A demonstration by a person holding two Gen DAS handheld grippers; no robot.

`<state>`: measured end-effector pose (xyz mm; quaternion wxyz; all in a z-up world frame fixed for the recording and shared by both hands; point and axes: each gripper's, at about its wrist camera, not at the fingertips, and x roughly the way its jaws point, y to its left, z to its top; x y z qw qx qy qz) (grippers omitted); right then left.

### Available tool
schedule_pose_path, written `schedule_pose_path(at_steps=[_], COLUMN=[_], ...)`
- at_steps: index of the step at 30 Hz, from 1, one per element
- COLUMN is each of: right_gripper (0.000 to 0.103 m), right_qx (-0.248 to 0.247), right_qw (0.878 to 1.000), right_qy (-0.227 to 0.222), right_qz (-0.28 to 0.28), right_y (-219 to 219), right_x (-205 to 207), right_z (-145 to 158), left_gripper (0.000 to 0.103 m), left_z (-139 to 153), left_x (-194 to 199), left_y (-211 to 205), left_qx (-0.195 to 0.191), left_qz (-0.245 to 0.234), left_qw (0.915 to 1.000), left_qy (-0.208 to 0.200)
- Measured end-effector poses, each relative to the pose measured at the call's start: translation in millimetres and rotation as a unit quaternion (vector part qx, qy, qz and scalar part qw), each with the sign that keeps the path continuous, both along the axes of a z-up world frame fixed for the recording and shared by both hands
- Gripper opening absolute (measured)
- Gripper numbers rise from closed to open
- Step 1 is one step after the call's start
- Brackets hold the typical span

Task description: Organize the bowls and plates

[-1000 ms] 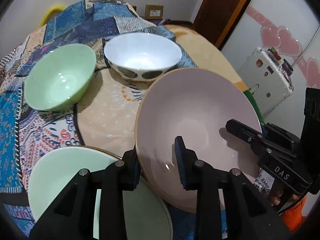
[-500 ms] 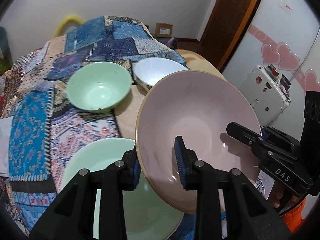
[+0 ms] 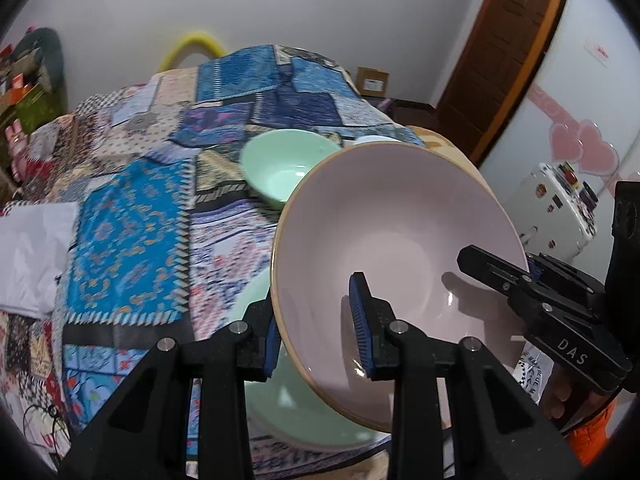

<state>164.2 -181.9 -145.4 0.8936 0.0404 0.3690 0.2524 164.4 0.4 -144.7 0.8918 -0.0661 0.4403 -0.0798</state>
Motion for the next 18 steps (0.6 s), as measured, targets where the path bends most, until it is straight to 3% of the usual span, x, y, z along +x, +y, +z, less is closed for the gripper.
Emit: schedule_pose_path(at_steps=[18], right_gripper=[0.023], right_qx=[-0.012], right_qw=[0.995], right_qy=[0.029], right_qz=[0.097], right_y=[107.2], right_x=[-5.4], right_z=[-19.8], left_gripper=[0.031], left_z=[-22.4], left_x=[-48.9], left_y=[110.9], left_qx=[-0.002], left_qz=[0.099], left_qw=[0.9948], left_qy=[0.02])
